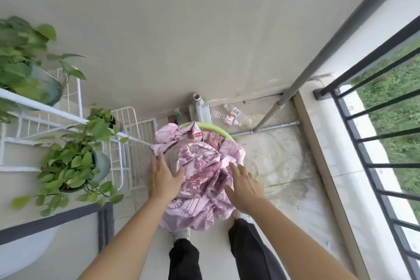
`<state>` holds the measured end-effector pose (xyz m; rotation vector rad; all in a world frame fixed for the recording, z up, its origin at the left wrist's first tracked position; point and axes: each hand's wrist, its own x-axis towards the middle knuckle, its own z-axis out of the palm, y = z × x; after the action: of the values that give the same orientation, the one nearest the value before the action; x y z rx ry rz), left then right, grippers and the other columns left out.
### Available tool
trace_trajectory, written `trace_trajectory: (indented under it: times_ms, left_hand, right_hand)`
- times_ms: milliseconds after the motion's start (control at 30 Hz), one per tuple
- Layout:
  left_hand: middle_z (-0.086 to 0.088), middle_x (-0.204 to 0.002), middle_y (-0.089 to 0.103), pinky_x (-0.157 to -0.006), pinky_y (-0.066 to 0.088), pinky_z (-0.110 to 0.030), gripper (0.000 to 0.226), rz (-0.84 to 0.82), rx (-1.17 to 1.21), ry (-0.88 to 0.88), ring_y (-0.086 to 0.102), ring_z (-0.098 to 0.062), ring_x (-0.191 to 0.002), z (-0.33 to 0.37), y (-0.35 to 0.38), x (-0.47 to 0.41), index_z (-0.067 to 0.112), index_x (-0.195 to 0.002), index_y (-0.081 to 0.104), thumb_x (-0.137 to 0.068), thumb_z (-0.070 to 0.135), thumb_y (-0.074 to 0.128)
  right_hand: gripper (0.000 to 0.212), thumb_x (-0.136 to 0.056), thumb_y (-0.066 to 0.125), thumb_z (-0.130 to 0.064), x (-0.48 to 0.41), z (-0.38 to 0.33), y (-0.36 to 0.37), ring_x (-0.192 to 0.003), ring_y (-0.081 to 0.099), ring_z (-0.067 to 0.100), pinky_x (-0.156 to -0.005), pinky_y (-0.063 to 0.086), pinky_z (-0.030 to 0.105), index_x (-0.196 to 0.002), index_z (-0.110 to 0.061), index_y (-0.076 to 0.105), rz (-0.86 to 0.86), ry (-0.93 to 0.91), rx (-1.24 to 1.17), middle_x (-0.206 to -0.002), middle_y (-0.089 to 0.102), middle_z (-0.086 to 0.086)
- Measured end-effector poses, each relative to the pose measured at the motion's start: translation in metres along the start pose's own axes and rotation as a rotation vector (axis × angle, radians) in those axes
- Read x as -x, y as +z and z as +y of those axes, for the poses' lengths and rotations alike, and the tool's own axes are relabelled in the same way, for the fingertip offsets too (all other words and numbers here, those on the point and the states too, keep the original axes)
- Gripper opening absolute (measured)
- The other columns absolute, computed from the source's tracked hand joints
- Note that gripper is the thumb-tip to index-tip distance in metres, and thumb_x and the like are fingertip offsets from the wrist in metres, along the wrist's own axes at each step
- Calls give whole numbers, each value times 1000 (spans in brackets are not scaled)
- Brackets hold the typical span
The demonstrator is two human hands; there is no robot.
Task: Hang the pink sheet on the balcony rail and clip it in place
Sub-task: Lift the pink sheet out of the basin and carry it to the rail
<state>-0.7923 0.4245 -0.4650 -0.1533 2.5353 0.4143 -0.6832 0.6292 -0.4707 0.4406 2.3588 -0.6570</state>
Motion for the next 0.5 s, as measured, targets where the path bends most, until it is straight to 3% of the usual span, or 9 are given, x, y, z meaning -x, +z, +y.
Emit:
trace_trajectory:
  times_ms: [67, 100, 167, 233, 300, 333, 400, 467, 500]
  left_hand:
    - [-10, -164, 4, -119, 19, -49, 97, -19, 44, -30, 13, -33, -149, 1, 13, -20, 22, -157, -6, -91, 51, 59]
    - [-13, -161, 19, -113, 31, -48, 96, -38, 58, -44, 30, -34, -143, -1, 19, -27, 23, -157, -7, -92, 42, 62]
    - [-14, -128, 58, -82, 55, -44, 85, -55, 85, -39, 64, -34, -104, -3, 25, -33, 26, -157, 1, -95, 21, 59]
    - [-1, -99, 60, -64, 55, -40, 60, -50, 146, -45, 68, -36, -79, -6, 24, -34, 21, -152, 27, -97, 11, 49]
    - [2, -78, 52, -61, 49, -38, 38, -115, 368, -156, 62, -32, -67, -15, 19, -32, 10, -131, 57, -98, 10, 39]
    - [-5, -72, 55, -61, 48, -39, 36, -160, 503, -225, 60, -29, -64, -21, 14, -30, 9, -119, 65, -98, 14, 36]
    - [-11, -75, 71, -67, 54, -44, 36, -246, 687, -321, 69, -33, -70, -36, 0, -23, 10, -97, 71, -96, 21, 37]
    - [-8, -76, 74, -76, 55, -45, 37, -308, 656, -284, 70, -30, -76, -53, -13, -17, 14, -78, 69, -94, 40, 48]
    - [-1, -75, 71, -77, 53, -41, 38, -341, 627, -246, 66, -21, -74, -58, -20, -14, 21, -73, 66, -91, 52, 55]
  right_hand:
    - [71, -99, 45, -43, -18, 0, 24, -144, 32, 31, -108, 43, 46, -157, -20, 12, -10, 42, -98, -163, 18, 9]
    - [75, -98, 47, -43, -24, -2, 36, -147, 27, 30, -112, 38, 47, -158, -20, 10, -9, 71, -151, -163, 18, 10]
    - [85, -95, 51, -46, -35, -9, 56, -151, 16, 30, -118, 27, 47, -159, -20, 1, 21, 115, -207, -164, 12, 12]
    - [108, -86, 65, -50, -42, -18, 72, -153, 3, 31, -120, 18, 49, -158, -24, -13, -14, 98, -185, -166, -5, 12]
    - [132, -73, 79, -50, -43, -32, 82, -152, -10, 33, -121, 12, 52, -154, -30, -24, -100, 39, -110, -164, -20, 10]
    - [131, -73, 79, -48, -44, -38, 87, -152, -9, 34, -121, 10, 52, -154, -30, -22, -92, 2, -55, -164, -18, 9]
    - [102, -84, 67, -34, -46, -50, 90, -151, 10, 36, -120, 17, 48, -159, -27, -2, 35, -59, 28, -164, 8, 11]
    - [73, -88, 55, -19, -49, -62, 80, -140, 35, 31, -114, 28, 44, -154, -22, 26, 177, -64, -6, -151, 39, 8]
    - [62, -88, 51, -16, -51, -68, 73, -132, 45, 30, -111, 32, 42, -149, -20, 37, 213, -57, -19, -141, 51, 7]
